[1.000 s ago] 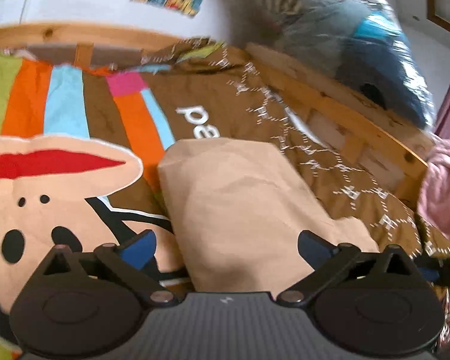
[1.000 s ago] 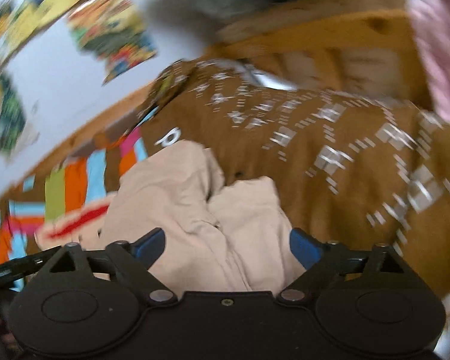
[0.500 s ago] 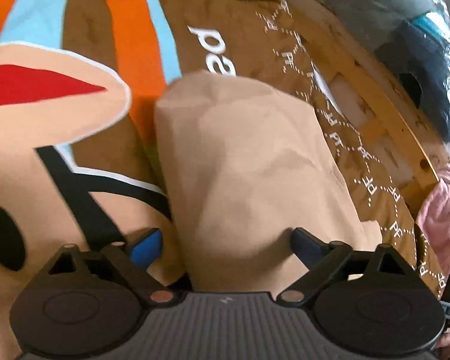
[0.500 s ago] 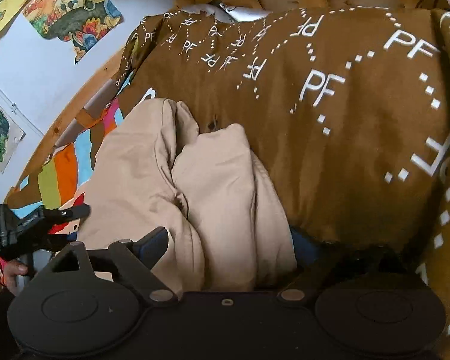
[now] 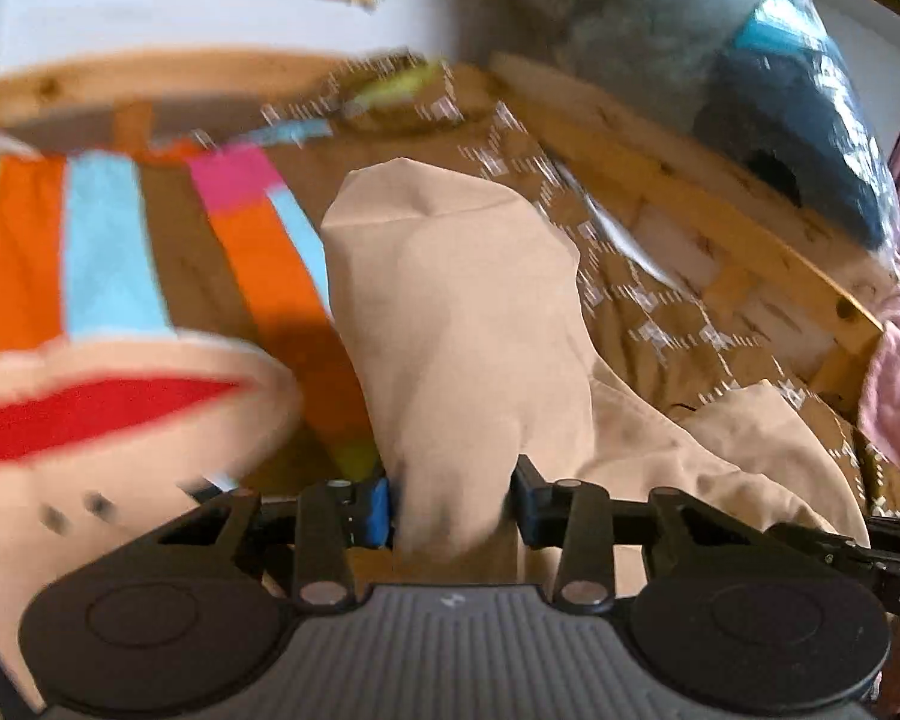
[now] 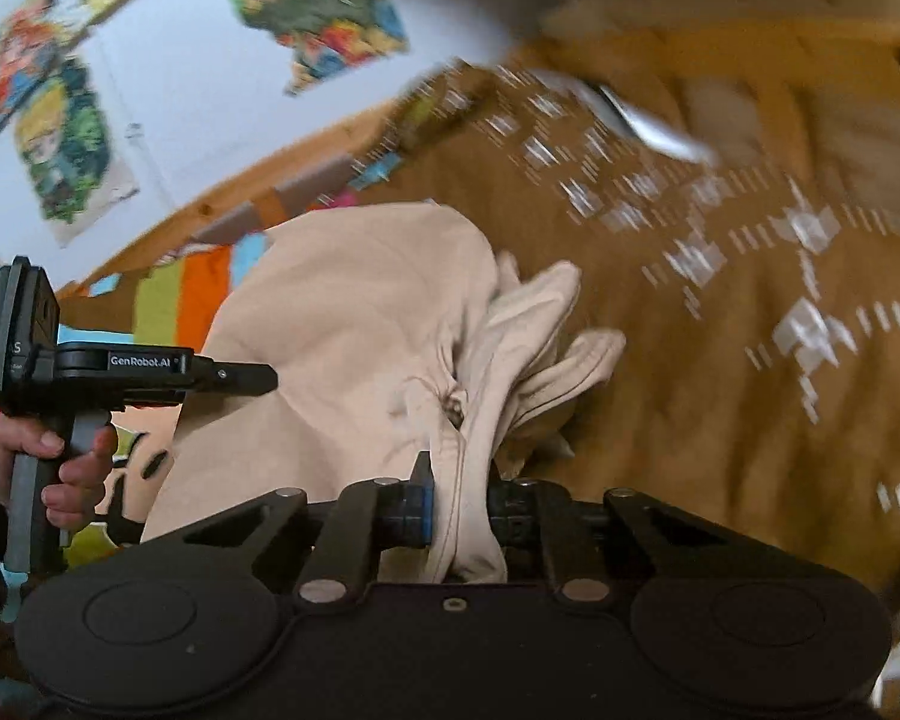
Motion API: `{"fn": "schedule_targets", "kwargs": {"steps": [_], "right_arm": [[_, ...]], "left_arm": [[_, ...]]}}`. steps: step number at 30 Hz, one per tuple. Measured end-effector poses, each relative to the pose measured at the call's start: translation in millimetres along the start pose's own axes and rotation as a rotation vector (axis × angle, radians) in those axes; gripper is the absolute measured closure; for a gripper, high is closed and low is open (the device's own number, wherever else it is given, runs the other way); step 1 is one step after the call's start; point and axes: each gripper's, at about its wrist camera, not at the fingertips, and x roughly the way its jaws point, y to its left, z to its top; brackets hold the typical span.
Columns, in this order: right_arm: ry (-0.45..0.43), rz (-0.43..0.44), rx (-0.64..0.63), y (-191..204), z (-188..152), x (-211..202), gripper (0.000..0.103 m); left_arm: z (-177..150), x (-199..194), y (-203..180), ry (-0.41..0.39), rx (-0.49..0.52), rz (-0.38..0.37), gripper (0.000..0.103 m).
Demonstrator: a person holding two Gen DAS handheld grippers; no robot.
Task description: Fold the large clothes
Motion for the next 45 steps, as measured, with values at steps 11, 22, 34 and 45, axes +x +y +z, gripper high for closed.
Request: {"fn": "schedule_targets", "kwargs": {"steps": [11,22,34,45], "right_arm": [[-0.039,0.113,-0.063,84.2,17.4,102.2,0.089],[0.019,0.051,-0.067,69.6,-4.3,114.1,0.055],[-0.105,0.074,-0.189,93.1,-14.5,-3.9,0.015],[-0.089,0.073,-0.169,100.0,-47.0,-51.1,0.001]], "left_arm": [[8.8,24.4,89.9,0.071,-0.038,0.246,0.05],[-26.5,-38.9,61.5,-0.123,-0.172,0.404,0.017],[-108.0,-158.6,-32.5,-0.226,-0.125,0.494,0.001],[-141.2,-176.2,-53.4,-0.226,-0.07,0.532,0.001]]}}
